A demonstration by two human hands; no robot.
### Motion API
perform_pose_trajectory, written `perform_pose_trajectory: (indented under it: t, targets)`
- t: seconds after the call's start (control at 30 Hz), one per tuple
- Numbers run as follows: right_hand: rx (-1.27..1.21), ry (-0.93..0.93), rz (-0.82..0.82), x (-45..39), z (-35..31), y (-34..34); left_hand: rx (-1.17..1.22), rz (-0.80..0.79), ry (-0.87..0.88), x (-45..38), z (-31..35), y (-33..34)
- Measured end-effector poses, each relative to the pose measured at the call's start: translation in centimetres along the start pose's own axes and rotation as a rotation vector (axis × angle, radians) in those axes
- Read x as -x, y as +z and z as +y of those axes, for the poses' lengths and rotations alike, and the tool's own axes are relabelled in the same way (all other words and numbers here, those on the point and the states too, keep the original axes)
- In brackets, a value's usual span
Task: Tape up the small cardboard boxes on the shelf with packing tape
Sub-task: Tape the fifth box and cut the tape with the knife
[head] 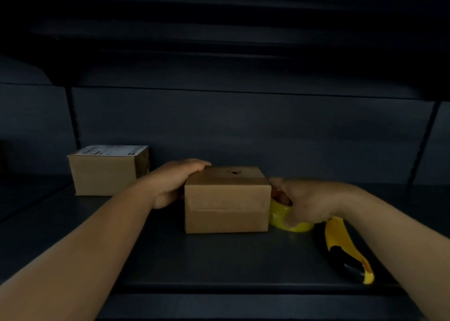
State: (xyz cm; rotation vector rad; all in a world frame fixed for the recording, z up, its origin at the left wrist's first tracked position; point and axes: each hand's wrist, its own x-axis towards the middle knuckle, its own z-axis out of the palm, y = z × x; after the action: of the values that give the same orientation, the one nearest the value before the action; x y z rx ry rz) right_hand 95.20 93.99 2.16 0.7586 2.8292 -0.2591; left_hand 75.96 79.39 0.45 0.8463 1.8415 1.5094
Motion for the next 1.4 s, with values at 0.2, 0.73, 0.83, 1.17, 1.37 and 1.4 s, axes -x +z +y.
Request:
perform_pose_trajectory:
  t: [0.2, 0.73, 0.83, 1.17, 1.37, 1.4]
  targets:
    - [-0.264, 0.018, 0.229, 0.0, 1.5, -1.5, -0.122, 0.003, 0.023, 0.1, 0.3, 0.1]
    - [-0.495, -0.291, 0.803, -0.7, 2.7, -2.7, -0.328, 0.133, 0.474, -0.9, 4.6, 6.3]
    - [-0.451, -0.302, 0.867, -1.1, 2.5, -2.4, -0.304, 0.149, 0.547, -1.0, 6.0, 8.0]
    - [-0.273, -0.234, 1.059, -1.6, 2.5, -1.8, -0.367, 0.213, 0.523, -1.0, 6.4, 10.2]
    - [-0.252, -0.232, 1.069, -1.9, 3.0, -1.5, -0.376, 0.215, 0.516, -1.4, 6.1, 11.2]
    - [-0.242, -0.241, 1.069, -1.9, 3.0, -1.4, -0.383, 0.228, 0.535, -1.6, 5.9, 11.3]
